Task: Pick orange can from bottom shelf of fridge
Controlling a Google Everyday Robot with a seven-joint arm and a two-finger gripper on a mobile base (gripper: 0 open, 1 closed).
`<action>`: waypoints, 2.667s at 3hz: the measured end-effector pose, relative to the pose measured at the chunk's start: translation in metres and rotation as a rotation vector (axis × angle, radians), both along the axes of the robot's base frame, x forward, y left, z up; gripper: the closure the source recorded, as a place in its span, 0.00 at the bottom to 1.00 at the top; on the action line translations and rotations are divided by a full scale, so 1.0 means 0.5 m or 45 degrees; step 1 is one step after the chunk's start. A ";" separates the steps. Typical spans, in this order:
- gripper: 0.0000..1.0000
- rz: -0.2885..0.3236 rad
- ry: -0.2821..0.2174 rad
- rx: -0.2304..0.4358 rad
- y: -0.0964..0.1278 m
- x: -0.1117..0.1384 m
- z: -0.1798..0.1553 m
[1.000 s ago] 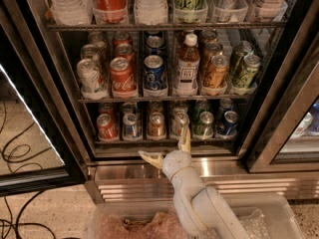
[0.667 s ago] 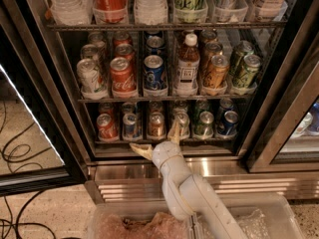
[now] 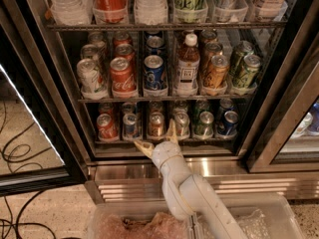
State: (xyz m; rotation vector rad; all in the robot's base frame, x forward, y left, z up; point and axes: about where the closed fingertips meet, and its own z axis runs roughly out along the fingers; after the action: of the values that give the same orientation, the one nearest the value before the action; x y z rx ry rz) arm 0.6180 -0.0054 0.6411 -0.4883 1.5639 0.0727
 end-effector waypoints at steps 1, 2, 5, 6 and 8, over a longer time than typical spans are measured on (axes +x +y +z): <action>0.23 0.000 -0.001 0.000 0.000 0.000 0.001; 0.22 0.000 -0.002 0.000 0.000 0.001 0.002; 0.11 0.026 -0.071 -0.007 -0.008 0.016 0.039; 0.20 0.027 -0.071 -0.007 -0.008 0.016 0.039; 0.25 0.040 -0.006 0.007 0.010 0.031 -0.008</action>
Offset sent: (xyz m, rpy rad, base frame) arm 0.0001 0.0001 0.0002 -0.0001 -0.0004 0.0003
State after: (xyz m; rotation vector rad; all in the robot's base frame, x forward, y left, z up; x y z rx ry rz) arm 0.6335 -0.0001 0.6370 -0.5091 1.5512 0.0998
